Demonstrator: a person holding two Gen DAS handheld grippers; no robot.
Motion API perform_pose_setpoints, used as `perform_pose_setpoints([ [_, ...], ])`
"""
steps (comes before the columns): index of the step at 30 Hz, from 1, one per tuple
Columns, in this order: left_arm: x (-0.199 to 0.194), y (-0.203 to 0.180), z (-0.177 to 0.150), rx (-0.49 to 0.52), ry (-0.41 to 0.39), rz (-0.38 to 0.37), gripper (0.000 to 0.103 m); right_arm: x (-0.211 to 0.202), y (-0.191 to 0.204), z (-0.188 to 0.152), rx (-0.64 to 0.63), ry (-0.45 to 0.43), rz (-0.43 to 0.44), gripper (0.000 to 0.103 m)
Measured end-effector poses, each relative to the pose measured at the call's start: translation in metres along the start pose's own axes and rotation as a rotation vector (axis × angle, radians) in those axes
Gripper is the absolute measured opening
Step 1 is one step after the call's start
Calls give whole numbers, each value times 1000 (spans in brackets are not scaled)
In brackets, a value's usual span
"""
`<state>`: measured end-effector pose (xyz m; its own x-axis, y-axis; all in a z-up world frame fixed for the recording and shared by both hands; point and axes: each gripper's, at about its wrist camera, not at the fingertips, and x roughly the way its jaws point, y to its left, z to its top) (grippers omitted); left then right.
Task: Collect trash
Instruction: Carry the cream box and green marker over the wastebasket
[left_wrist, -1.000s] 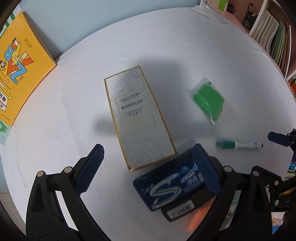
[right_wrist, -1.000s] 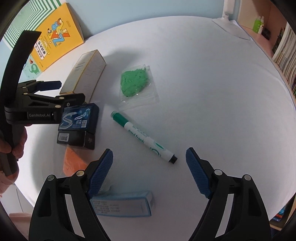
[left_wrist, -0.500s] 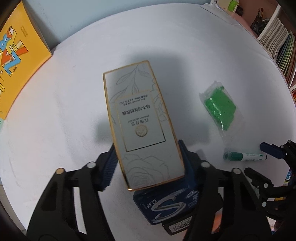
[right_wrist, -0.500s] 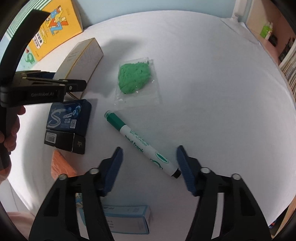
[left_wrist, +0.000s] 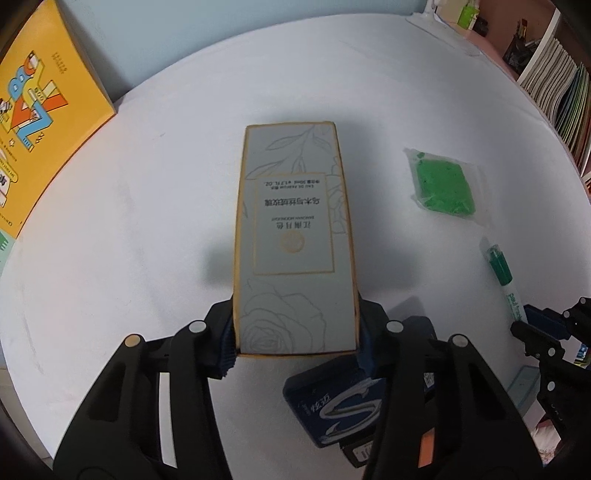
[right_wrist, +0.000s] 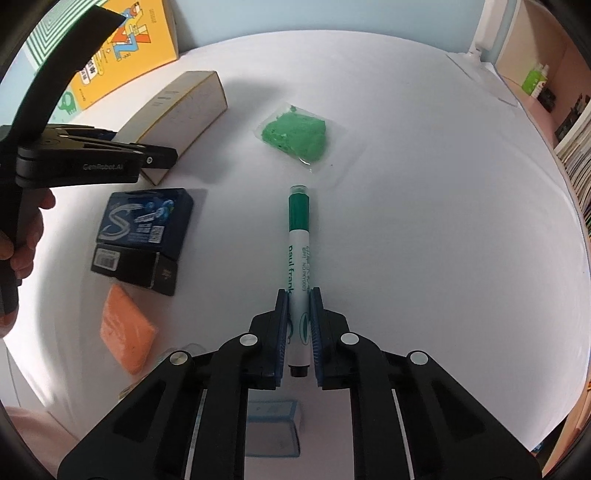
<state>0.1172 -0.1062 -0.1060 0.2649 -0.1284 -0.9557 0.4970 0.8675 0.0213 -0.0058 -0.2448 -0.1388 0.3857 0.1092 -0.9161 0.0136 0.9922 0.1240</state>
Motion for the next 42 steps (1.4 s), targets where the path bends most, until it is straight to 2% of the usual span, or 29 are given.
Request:
perform_pose_setpoints([
  [9,-33,0,-13,8,-59,-2,47,-39,0,-4,36,-76,-9,13],
  [16,-63,-19,-24,59,-105,-5,47,-62,-13,-23,86,-116,-35,13],
  [17,-60,-9,-21,67,-108,-9,47,-66,-16,-28,94,-119,-39,13],
  [25,-80,-42,-37,140,-123,-56,47,-88,-39,-84,195,-134,-68,13],
  [36,-95,-135,-77,312,-115,-104,47,-126,-68,-184,351,-141,-125,13],
  [42,-104,-191,-115,420,-101,-135,47,-144,-81,-245,443,-142,-150,13],
])
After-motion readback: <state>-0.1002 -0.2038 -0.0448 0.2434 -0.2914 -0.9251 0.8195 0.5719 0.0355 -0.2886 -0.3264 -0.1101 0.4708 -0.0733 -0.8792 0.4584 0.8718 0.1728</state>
